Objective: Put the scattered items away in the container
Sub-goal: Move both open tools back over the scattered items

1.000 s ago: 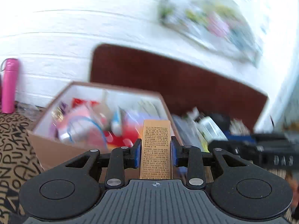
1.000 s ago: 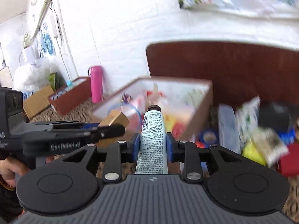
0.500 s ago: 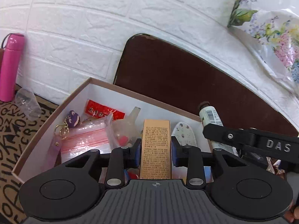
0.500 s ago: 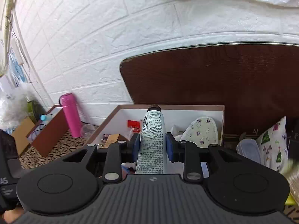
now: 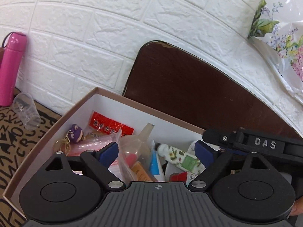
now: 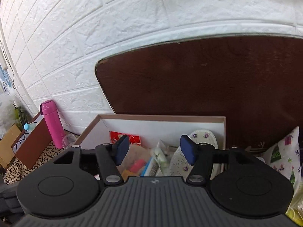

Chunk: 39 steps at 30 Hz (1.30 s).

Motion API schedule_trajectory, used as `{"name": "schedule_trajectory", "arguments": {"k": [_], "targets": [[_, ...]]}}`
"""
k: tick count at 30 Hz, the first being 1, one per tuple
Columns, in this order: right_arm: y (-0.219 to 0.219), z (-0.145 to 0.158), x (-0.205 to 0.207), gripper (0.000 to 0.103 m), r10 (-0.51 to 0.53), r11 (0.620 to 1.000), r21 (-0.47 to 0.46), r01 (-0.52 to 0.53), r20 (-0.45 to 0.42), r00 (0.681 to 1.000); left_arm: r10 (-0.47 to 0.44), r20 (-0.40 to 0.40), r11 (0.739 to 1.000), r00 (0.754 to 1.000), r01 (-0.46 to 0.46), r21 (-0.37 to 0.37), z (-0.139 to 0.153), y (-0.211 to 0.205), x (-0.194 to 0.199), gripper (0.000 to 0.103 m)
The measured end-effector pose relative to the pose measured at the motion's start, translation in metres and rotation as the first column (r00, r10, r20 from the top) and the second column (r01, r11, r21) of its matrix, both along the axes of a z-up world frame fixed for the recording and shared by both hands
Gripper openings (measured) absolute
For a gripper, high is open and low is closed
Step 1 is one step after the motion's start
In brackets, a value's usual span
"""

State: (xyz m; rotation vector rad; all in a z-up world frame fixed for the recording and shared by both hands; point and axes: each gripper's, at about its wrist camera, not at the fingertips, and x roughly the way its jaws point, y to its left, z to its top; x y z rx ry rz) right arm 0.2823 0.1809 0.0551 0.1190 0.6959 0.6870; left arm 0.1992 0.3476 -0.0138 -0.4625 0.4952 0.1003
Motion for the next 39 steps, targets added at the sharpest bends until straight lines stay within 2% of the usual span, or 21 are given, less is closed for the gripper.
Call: {"name": "schedule_trajectory", "arguments": {"k": [1, 4, 11, 17, 24, 28, 33, 37, 39], "targets": [[-0.003, -0.001, -0.001, 0.067, 0.003, 1.000, -0.004, -0.003, -0.006, 1.000, 0.006, -0.008, 1.000, 1.000, -0.006, -0.019, -0.001, 0.001, -0.001, 0.098], [-0.011, -0.001, -0.007, 0.081, -0.003, 1.000, -0.021, 0.003, -0.001, 1.000, -0.005, -0.039, 0.997, 0.999, 0.002, -0.073, -0.005, 0.002, -0.003, 0.102], [-0.030, 0.007, -0.018, 0.097, -0.026, 1.000, -0.013, 0.026, -0.017, 1.000, -0.041, -0.018, 0.995, 0.999, 0.039, -0.095, 0.007, -0.010, -0.020, 0.103], [-0.056, 0.023, -0.038, 0.099, -0.034, 0.999, 0.023, 0.035, -0.025, 0.999, -0.091, 0.002, 0.988, 0.996, 0.090, -0.128, 0.023, -0.031, -0.037, 0.103], [-0.100, 0.039, -0.063, 0.099, -0.044, 0.998, 0.048, 0.044, -0.017, 0.999, -0.154, 0.031, 0.982, 0.988, 0.156, -0.103, 0.041, -0.075, -0.063, 0.103], [-0.138, 0.044, -0.084, 0.101, -0.029, 0.996, 0.084, 0.029, 0.003, 1.000, -0.216, 0.076, 0.972, 0.973, 0.221, -0.074, 0.047, -0.107, -0.085, 0.103], [-0.183, 0.027, -0.112, 0.102, -0.073, 0.992, 0.108, 0.072, 0.007, 0.997, -0.273, 0.083, 0.958, 0.959, 0.279, -0.070, 0.028, -0.148, -0.106, 0.103], [-0.216, -0.008, -0.132, 0.102, -0.122, 0.985, 0.117, 0.124, -0.020, 0.992, -0.313, 0.052, 0.941, 0.948, 0.317, -0.116, -0.009, -0.176, -0.119, 0.103], [-0.232, -0.030, -0.143, 0.102, -0.160, 0.982, 0.101, 0.161, -0.021, 0.987, -0.339, 0.016, 0.935, 0.941, 0.338, -0.110, -0.029, -0.191, -0.123, 0.103]]}}
